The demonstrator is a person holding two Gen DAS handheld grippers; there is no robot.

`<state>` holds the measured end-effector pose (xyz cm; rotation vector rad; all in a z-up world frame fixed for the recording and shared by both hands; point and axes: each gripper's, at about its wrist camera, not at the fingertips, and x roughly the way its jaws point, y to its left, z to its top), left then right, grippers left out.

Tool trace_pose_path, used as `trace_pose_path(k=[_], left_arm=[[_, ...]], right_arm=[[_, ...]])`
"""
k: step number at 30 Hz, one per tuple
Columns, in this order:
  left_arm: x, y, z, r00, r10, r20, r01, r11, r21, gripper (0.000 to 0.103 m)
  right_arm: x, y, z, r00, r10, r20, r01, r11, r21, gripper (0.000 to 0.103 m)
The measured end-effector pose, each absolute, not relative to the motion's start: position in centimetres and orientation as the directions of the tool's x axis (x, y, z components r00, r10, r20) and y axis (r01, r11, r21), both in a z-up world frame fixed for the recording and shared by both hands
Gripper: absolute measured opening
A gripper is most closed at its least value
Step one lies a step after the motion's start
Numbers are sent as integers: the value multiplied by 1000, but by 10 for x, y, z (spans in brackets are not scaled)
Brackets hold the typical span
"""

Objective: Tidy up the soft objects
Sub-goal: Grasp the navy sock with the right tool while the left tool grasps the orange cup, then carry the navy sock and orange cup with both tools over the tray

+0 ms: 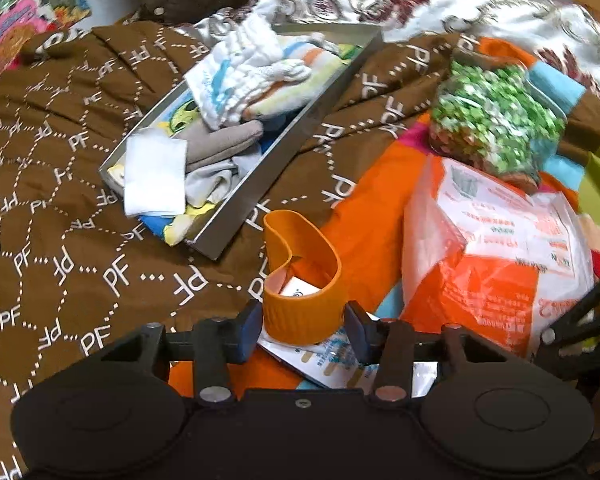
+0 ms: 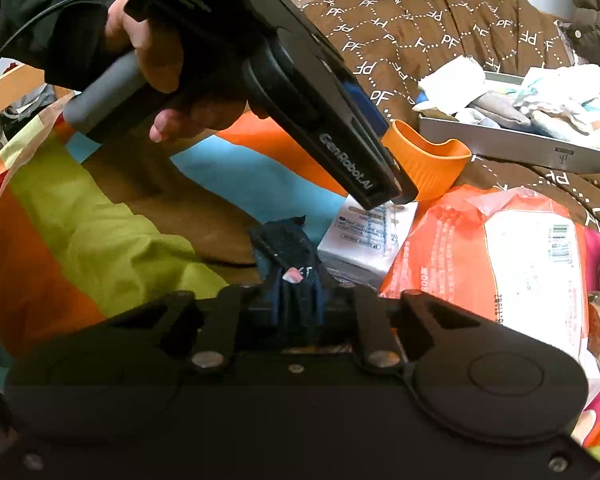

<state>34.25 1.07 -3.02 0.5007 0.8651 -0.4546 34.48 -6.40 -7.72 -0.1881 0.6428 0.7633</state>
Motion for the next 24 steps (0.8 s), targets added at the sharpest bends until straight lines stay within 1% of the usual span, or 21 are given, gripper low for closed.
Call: trace_pose_path(k=[2, 4, 7, 10, 13, 17, 21, 24], left_arm=[[345, 13, -28, 572, -173, -802, 542, 813, 211, 38], [347, 17, -26, 582, -166, -796, 509, 838, 198, 28], [350, 23, -23, 594, -165, -787, 473, 864, 175, 21], [348, 27, -15, 611, -180, -771, 451, 879, 152, 18], [345, 34, -2, 641, -205, -739, 430, 894, 125, 18], [344, 43, 15, 710, -231, -666, 379, 921, 85, 18], [355, 56, 27, 774, -243, -585, 307, 952, 11, 18], [374, 57, 32, 802, -246, -544, 300, 954, 13, 18]], right_arm=[[347, -61, -78, 548, 579, -604, -690, 721, 65, 4], [347, -60, -77, 559, 574, -599, -688, 724, 53, 2], [347, -60, -71, 580, 571, -582, -681, 731, 38, 1], [347, -60, -64, 600, 567, -565, -678, 735, 18, 1], [348, -63, -54, 632, 553, -543, -661, 750, -7, 1], [353, -66, -44, 676, 527, -515, -638, 769, -50, 0], [365, -65, -26, 722, 499, -479, -608, 788, -96, 0], [378, -65, -9, 761, 463, -454, -573, 808, -137, 0]])
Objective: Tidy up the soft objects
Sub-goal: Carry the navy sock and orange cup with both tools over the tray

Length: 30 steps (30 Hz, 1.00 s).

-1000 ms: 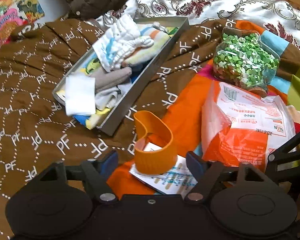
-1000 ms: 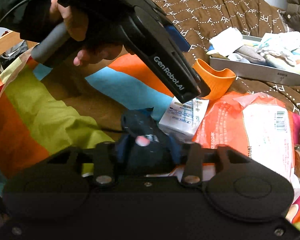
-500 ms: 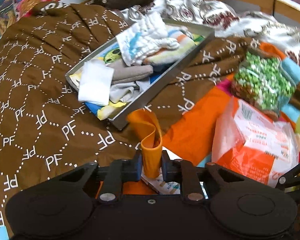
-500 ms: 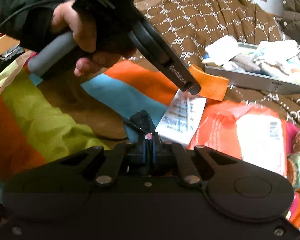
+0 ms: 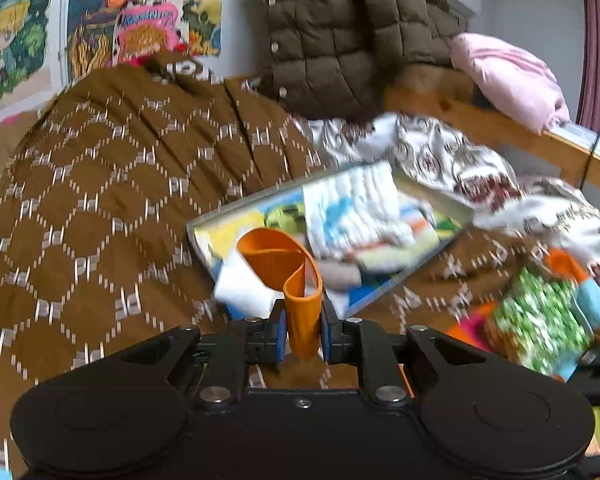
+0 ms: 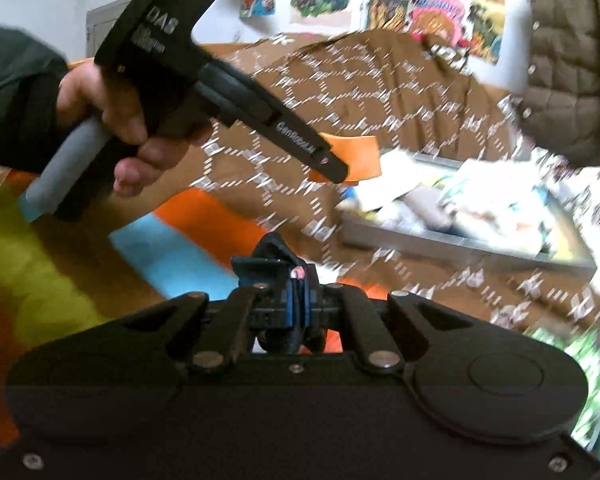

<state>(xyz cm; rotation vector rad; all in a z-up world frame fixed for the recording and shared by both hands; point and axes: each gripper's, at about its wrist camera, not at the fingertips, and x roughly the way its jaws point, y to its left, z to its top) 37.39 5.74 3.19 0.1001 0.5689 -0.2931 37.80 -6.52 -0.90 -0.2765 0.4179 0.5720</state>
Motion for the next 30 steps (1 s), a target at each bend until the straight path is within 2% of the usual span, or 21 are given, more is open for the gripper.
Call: trace_pose_path(k=[4, 11, 21, 27, 30], left_arm=[[398, 54, 35, 820, -269, -505, 322, 947, 17, 18], [436, 57, 31, 852, -289, -437, 277, 956, -93, 18], [481, 58, 12, 857, -260, -446, 221, 965, -138, 18], [499, 48, 3, 847, -239, -475, 226, 970, -86, 18], [508, 44, 0, 833, -245, -497, 232, 969, -89, 18]], right_arm=[[405, -70, 14, 803, 408, -434, -531, 820, -214, 0], [481, -75, 64, 820, 376, -431, -511, 820, -258, 0], [594, -57, 93, 857, 297, -421, -442, 845, -303, 0], [672, -66, 91, 869, 236, -434, -345, 919, -189, 0], [701, -81, 71, 849, 211, -485, -297, 949, -108, 1]])
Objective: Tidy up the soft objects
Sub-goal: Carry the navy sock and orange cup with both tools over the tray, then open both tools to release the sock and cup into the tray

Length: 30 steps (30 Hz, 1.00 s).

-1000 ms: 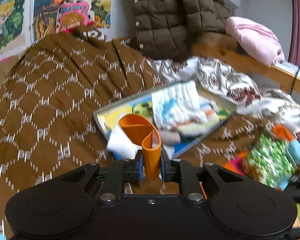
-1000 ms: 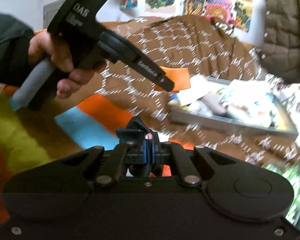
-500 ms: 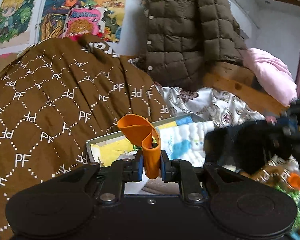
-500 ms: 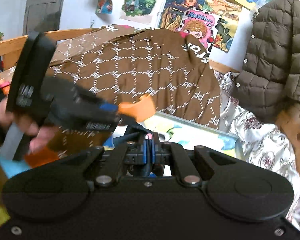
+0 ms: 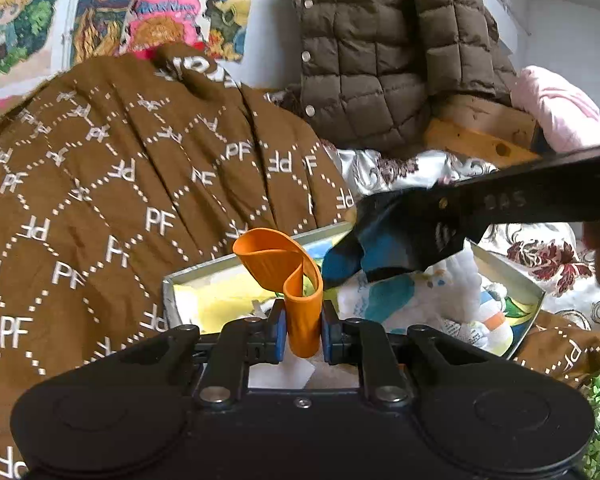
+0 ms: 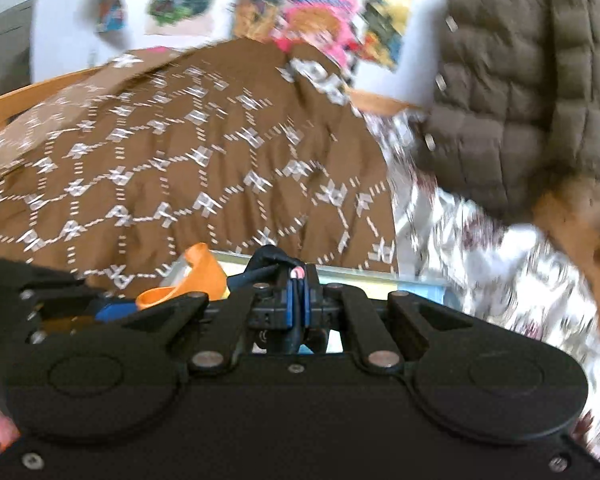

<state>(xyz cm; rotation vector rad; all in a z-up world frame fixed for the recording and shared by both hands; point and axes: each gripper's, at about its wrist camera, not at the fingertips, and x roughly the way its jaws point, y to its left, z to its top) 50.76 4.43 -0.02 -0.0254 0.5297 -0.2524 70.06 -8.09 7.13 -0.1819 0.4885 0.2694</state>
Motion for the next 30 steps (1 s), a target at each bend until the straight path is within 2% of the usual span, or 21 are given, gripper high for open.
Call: trace_pose_path(k=[4, 7, 14, 23, 28, 30], left_arm=[[516, 38, -7, 822, -231, -521, 228, 971, -71, 18], [520, 35, -13, 810, -232, -538, 231, 970, -70, 18], [522, 27, -25, 788, -237, -568, 254, 966, -50, 20], [525, 30, -23, 784, -221, -581, 222, 972, -69, 26], [525, 29, -18, 784, -214, -582, 217, 974, -66, 35], [523, 29, -15, 787, -208, -580, 213, 975, -61, 36]], right_arm=[[726, -99, 52, 813, 193, -549, -230, 973, 0, 1], [714, -117, 39, 803, 176, -569, -187, 981, 40, 1], [691, -145, 19, 802, 152, -578, -159, 986, 40, 1], [682, -140, 20, 803, 143, -579, -157, 987, 26, 5], [674, -137, 22, 808, 142, -572, -162, 987, 17, 17], [670, -137, 25, 813, 140, -566, -160, 987, 15, 31]])
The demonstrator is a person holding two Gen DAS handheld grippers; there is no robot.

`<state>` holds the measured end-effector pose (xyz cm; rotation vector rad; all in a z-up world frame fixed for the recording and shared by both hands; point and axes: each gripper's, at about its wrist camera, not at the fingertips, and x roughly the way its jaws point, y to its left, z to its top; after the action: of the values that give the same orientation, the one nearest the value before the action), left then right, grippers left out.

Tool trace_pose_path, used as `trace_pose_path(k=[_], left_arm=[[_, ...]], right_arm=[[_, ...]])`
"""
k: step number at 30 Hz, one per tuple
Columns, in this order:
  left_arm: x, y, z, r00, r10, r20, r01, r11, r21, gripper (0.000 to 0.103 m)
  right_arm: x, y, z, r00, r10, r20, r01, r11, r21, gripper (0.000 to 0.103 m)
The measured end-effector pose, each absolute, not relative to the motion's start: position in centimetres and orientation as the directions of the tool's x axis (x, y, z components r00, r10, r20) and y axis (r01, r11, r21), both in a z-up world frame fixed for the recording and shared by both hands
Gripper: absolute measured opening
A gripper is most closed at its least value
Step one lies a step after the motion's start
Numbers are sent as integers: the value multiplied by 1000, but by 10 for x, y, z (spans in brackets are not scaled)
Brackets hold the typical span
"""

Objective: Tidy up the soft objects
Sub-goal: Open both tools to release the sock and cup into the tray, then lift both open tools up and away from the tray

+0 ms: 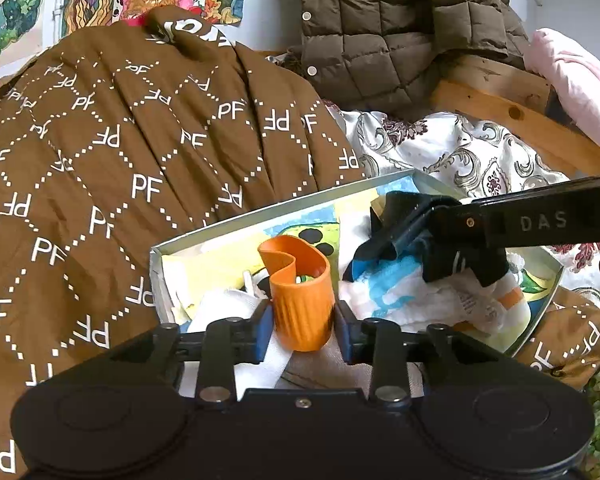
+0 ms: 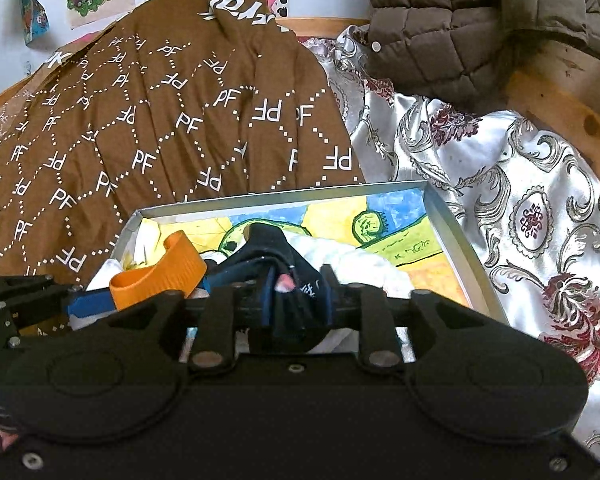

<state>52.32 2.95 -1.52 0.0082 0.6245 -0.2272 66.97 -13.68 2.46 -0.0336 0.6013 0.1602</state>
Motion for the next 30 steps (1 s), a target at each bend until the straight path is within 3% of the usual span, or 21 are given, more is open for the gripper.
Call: trace_pose_path(k=[8, 12, 30], left_arm=[[511, 36, 3, 809, -180, -559, 181, 982, -55, 44], [496, 41, 18, 842, -156, -517, 151, 987, -53, 63], [403, 32, 83, 946, -26, -323, 11, 999, -48, 84]], right_arm=[[644, -138, 44, 846, 151, -512, -163, 986, 21, 47], [628, -141, 57, 865, 157, -477, -151, 987, 51, 59], [502, -184, 109, 940, 171, -297, -150, 984, 93, 87]])
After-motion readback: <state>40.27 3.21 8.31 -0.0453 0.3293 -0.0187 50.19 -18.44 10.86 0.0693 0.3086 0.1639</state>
